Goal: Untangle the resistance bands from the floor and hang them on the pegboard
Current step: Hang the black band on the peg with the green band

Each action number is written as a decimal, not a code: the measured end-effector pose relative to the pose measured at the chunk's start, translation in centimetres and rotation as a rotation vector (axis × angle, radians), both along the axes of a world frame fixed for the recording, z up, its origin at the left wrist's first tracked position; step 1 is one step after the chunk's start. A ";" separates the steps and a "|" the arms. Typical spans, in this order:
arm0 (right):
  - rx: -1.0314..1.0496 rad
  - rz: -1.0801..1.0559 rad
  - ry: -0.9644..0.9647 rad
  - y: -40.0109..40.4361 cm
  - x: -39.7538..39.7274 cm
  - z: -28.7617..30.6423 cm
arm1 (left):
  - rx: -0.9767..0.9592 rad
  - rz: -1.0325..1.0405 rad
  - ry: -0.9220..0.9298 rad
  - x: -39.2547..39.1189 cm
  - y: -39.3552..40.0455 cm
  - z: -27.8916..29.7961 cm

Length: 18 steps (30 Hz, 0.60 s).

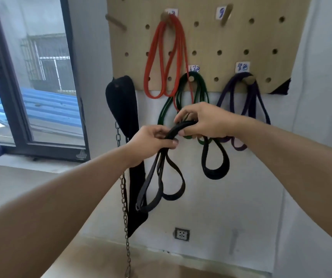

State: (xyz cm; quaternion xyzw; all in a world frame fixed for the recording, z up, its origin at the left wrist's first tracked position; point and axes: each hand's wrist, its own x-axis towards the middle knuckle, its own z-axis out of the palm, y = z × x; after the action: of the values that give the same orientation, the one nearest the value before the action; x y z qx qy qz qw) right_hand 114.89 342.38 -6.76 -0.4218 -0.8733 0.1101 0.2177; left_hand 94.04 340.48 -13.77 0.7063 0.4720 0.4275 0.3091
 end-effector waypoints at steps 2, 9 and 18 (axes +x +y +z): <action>-0.006 0.009 0.102 0.1 1.3 1.4 | -0.015 -0.031 -0.088 0.8 -0.1 2.0; 0.018 0.046 0.465 -0.4 5.4 4.8 | 0.093 -0.075 -0.035 5.0 0.2 8.7; 0.277 -0.056 0.895 0.8 6.8 10.9 | 0.275 0.016 -0.180 10.6 2.8 15.6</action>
State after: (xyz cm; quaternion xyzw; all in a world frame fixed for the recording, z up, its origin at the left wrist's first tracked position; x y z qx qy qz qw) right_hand 121.65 343.22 4.14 -0.3231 -0.6883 0.1579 0.6301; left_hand 104.62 343.31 1.86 0.6970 0.3851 0.5520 0.2473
